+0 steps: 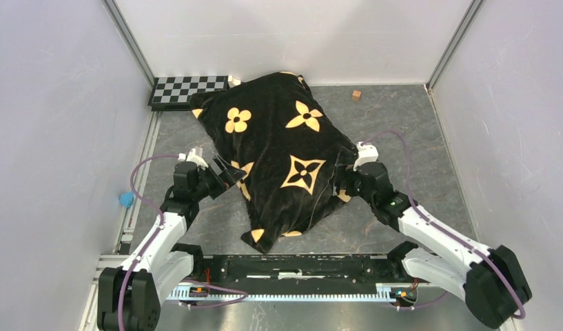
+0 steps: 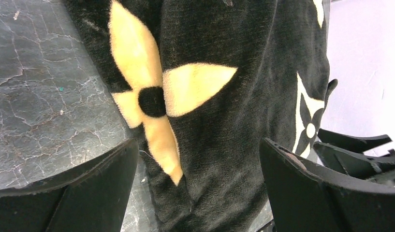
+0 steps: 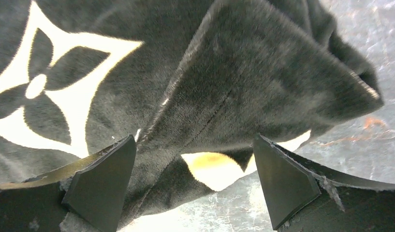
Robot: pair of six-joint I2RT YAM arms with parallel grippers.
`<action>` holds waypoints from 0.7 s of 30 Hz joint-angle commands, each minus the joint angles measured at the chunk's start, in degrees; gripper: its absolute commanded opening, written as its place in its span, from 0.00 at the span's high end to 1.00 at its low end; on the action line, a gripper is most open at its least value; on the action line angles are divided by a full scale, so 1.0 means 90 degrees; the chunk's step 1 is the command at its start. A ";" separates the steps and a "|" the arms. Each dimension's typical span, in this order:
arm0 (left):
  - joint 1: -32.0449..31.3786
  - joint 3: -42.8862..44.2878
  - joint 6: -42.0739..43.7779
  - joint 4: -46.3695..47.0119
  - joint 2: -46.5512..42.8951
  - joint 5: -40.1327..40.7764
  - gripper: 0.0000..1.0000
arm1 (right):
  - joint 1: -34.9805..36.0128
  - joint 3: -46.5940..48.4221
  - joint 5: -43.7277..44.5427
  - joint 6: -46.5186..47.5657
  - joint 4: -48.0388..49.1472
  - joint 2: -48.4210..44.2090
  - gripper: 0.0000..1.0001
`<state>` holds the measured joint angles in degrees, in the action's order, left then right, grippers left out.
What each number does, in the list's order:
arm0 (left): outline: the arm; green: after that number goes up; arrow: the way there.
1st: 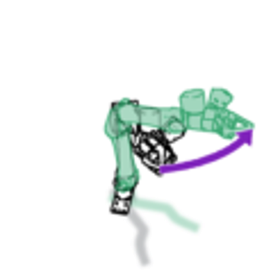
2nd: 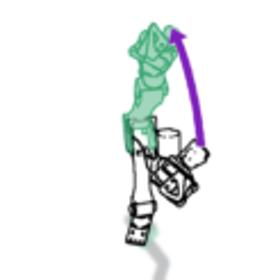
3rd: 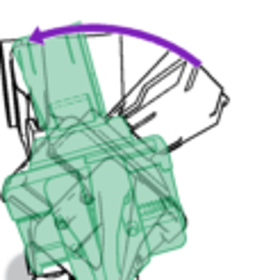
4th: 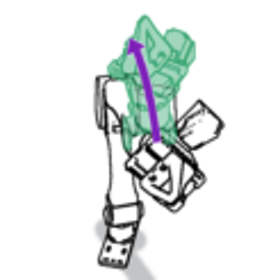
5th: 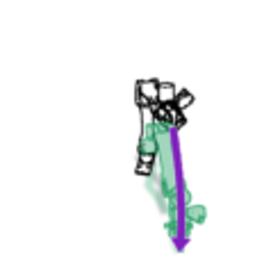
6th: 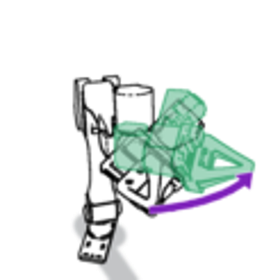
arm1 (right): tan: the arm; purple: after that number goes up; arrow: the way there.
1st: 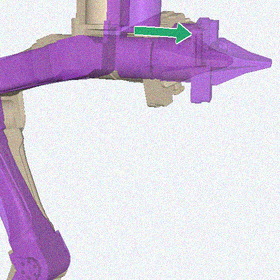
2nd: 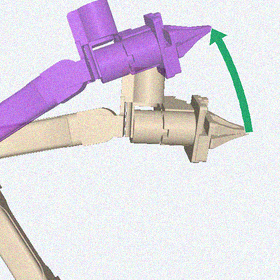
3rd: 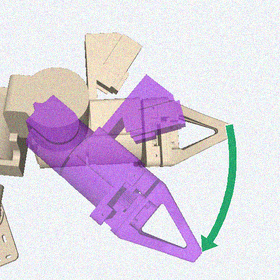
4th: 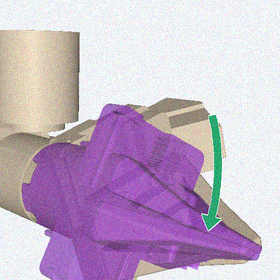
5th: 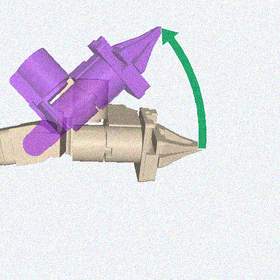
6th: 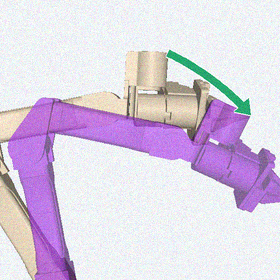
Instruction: Remove the pillowcase from the pillow
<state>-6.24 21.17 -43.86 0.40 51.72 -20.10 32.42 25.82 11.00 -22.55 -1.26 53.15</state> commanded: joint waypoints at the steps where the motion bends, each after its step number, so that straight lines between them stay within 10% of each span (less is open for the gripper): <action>1: -0.0016 0.0029 -0.0103 0.0242 -0.0054 -0.0141 0.00 | 0.0020 0.0407 -0.0293 -0.0464 0.0065 0.0606 0.02; 10: -0.0015 0.0146 0.0052 0.0028 -0.0131 -0.0053 0.00 | 0.0020 0.0267 0.0816 -0.1713 -0.0156 0.1380 0.03; 15: -0.0014 0.0214 0.0166 -0.0006 -0.0188 0.0058 0.00 | 0.0020 0.0064 0.2250 -0.2015 -0.0920 0.0857 0.30; 21: -0.0010 0.0106 0.0043 0.0152 -0.0084 0.0080 0.00 | 0.0010 -0.0312 0.1986 -0.1720 -0.0791 0.0526 0.40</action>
<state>-6.24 21.17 -43.81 -0.32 50.89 -19.59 32.58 24.62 26.46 -38.11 -8.16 59.00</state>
